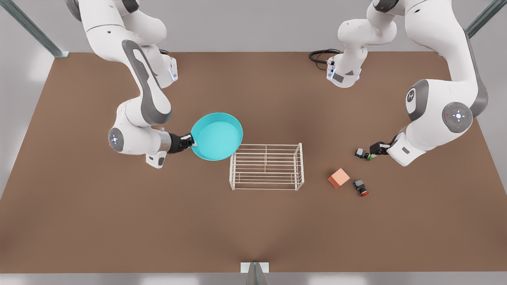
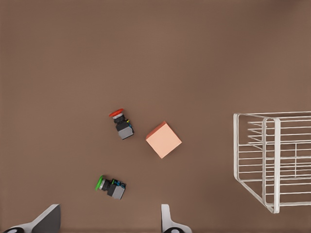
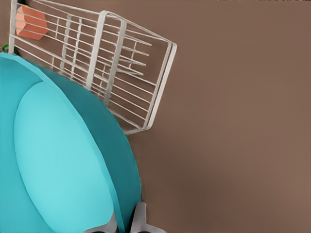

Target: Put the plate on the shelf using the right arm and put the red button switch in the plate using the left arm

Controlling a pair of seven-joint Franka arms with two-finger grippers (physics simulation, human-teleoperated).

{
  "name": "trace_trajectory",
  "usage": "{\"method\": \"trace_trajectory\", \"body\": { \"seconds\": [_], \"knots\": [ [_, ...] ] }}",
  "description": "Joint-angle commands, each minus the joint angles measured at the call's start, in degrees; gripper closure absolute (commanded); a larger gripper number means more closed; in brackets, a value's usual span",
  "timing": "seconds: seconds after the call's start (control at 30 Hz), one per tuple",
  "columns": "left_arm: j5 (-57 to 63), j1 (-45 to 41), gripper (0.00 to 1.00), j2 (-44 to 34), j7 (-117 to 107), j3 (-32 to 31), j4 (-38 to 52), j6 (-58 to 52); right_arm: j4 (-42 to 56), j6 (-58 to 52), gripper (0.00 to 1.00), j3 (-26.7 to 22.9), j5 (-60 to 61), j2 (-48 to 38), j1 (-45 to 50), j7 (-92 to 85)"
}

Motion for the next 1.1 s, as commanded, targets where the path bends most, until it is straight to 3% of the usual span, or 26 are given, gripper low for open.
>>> {"method": "trace_trajectory", "body": {
  "seconds": [0.0, 0.5, 0.67, 0.7, 0.73, 0.77, 0.83, 0.93, 1.0, 1.07],
  "knots": [
    [0.0, 0.0, 0.00, 0.0, -0.2, 0.0, 0.0, 0.0, 1.6, 0.7, 0.75, 0.1, 0.6, 1.0, 1.5, 12.0],
    [0.0, 0.0, 0.00, -0.1, -0.2, 0.0, -0.2, 0.0, 21.6, 10.1, 0.74, -0.1, 0.3, 17.4, 12.5, 29.1],
    [0.0, 0.0, 0.00, -0.1, -0.2, 0.0, -0.2, 0.0, 23.7, 10.9, 0.73, -0.1, 0.3, 19.2, 13.5, 30.7],
    [0.0, 0.0, 0.00, -0.1, -0.2, 0.0, -0.2, 0.0, 23.7, 11.0, 0.63, -0.1, 0.3, 19.1, 13.5, 30.7],
    [0.0, 0.0, 0.00, -0.1, -0.2, 0.0, -0.2, 0.0, 23.5, 13.4, 0.10, -0.2, -0.1, 19.1, 13.5, 30.5],
    [0.0, 0.0, 0.00, -0.1, -0.2, 0.0, -0.2, 0.0, 23.3, 13.5, 0.00, -0.3, -0.3, 19.1, 13.3, 30.3],
    [0.0, 0.0, 0.00, -0.1, -0.2, 0.0, -0.2, 0.0, 22.9, 13.0, 0.00, -0.8, -0.3, 17.2, 13.2, 30.2],
    [0.0, 0.0, 0.00, 0.0, -0.9, 0.0, -0.2, 0.0, 22.5, -9.9, 0.00, -10.9, -9.9, 2.1, 13.2, 30.0],
    [3.0, -1.1, 0.00, -0.1, -9.3, -0.4, -1.8, 0.0, 22.7, -20.8, 0.00, -19.2, -22.5, -0.1, 13.2, 22.0],
    [2.3, -1.3, 0.00, -0.1, -26.4, -0.5, -4.0, 0.3, 22.2, -21.7, 0.00, -23.3, -29.2, 1.6, 9.5, 10.8]
  ]
}}
